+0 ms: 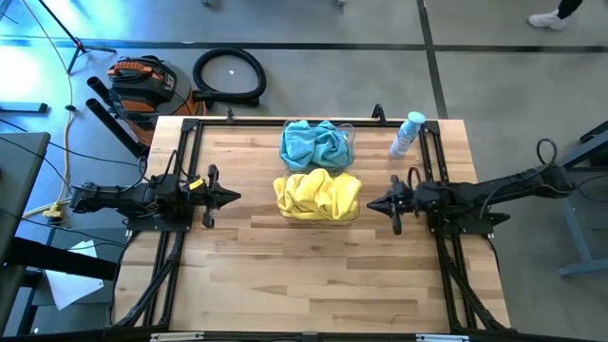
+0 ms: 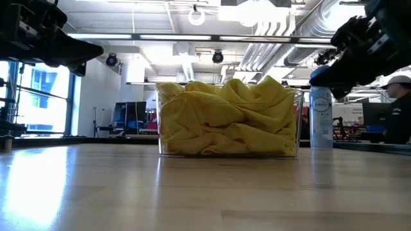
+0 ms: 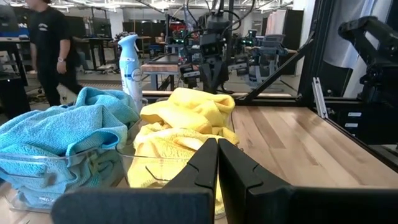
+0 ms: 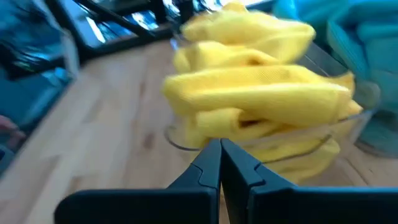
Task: Sort microfiber towel by color & place in baskets
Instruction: Return to Home Position
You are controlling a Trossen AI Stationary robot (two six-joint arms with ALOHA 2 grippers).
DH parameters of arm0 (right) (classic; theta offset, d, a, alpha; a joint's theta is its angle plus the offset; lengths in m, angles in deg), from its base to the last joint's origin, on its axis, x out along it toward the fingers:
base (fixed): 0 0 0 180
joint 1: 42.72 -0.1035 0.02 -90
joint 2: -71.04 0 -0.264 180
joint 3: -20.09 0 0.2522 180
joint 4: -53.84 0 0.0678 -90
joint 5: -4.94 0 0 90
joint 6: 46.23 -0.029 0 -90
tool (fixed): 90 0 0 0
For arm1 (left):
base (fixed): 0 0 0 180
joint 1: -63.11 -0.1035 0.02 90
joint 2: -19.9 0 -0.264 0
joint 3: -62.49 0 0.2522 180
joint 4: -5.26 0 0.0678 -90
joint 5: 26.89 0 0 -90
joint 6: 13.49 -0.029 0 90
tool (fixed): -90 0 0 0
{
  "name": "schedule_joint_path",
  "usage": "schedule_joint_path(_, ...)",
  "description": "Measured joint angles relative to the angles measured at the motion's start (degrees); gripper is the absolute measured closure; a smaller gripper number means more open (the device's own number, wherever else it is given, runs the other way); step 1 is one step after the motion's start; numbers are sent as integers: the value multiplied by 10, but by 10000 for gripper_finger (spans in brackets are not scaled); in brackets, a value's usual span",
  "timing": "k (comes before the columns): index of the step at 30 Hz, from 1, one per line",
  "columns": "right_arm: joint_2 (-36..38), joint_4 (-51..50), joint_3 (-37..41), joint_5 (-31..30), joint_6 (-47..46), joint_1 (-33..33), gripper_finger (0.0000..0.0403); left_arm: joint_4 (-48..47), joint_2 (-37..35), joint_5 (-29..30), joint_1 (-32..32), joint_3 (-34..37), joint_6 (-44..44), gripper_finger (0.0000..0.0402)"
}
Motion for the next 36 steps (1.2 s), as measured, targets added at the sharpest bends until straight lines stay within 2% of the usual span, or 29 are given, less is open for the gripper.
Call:
schedule_joint_path(3, 54, 9, 21, 22, 1, 7, 403, 0, 0, 0, 0, 0, 0, 401)
schedule_joint_path(11, 201, 27, 76, 23, 1, 8, 403, 0, 0, 0, 0, 0, 0, 401)
schedule_joint_path(19, 300, 13, 75, 68, 37, 8, 403, 0, 0, 0, 0, 0, 0, 401)
schedule_joint_path(26, 366, -2, 75, 81, 52, 8, 403, 0, 0, 0, 0, 0, 0, 401)
schedule_joint_path(36, 363, -88, 75, 77, 75, 8, 403, 0, 0, 0, 0, 0, 0, 401)
